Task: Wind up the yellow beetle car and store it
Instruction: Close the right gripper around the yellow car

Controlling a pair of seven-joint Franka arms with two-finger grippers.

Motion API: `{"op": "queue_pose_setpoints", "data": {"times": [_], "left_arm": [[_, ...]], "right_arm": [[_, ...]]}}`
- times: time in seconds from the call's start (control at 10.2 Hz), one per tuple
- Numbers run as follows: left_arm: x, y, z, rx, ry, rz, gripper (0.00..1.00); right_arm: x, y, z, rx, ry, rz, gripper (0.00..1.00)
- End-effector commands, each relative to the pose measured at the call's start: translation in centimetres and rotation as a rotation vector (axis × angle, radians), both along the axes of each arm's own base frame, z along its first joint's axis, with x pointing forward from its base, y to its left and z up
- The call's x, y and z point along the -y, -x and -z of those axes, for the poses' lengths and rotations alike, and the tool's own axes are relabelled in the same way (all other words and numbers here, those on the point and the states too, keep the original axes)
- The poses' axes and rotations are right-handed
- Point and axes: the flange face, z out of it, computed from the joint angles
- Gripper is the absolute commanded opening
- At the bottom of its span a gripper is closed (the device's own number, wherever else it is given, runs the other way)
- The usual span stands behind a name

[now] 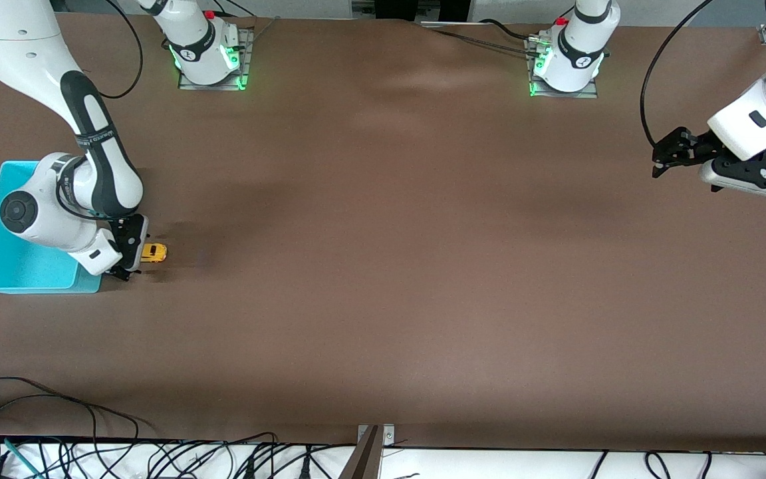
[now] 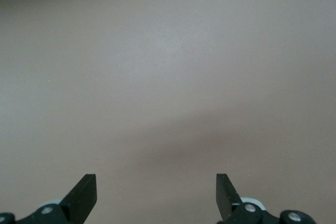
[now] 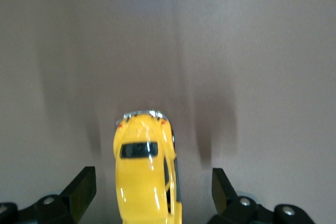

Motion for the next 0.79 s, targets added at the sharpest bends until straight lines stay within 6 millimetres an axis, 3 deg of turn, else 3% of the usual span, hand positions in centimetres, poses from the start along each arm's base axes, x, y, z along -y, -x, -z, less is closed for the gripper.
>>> {"op": "queue_pose_setpoints", "data": {"times": [0.0, 0.1, 0.2, 0.29, 0.49, 0.59, 0.69], "left_arm": [[0.6, -0.1, -0.5, -0.004, 0.022, -0.012, 1.0], [0.6, -0.1, -0.5, -0.004, 0.022, -0.012, 1.0], [0.4, -0.1, -0.4, -0.006, 0.022, -0.015, 1.0], [0.3, -0.1, -0.5, -0.004, 0.022, -0.015, 1.0], [0.5, -0.1, -0.4, -0.006, 0.022, -0.014, 1.0], [0.5, -0.1, -0.5, -0.004, 0.022, -0.013, 1.0], [0.5, -0.1, -0.5, -0.004, 0.022, -0.013, 1.0]], "right_arm": [[-0.3, 0.4, -0.4, 0.017, -0.023, -0.002, 0.87], [-0.3, 0.5, -0.5, 0.016, -0.024, -0.006, 0.77], [0.1, 0.6, -0.3, 0.013, -0.022, -0.01, 0.53], [0.5, 0.6, -0.4, 0.012, -0.021, 0.0, 0.02], [1.2, 0.7, -0.4, 0.012, -0.022, 0.017, 0.0], [1.0, 0.4, -1.2, 0.025, -0.023, 0.017, 0.0], [-0.2, -0.2, -3.7, 0.063, -0.031, 0.003, 0.0]]}}
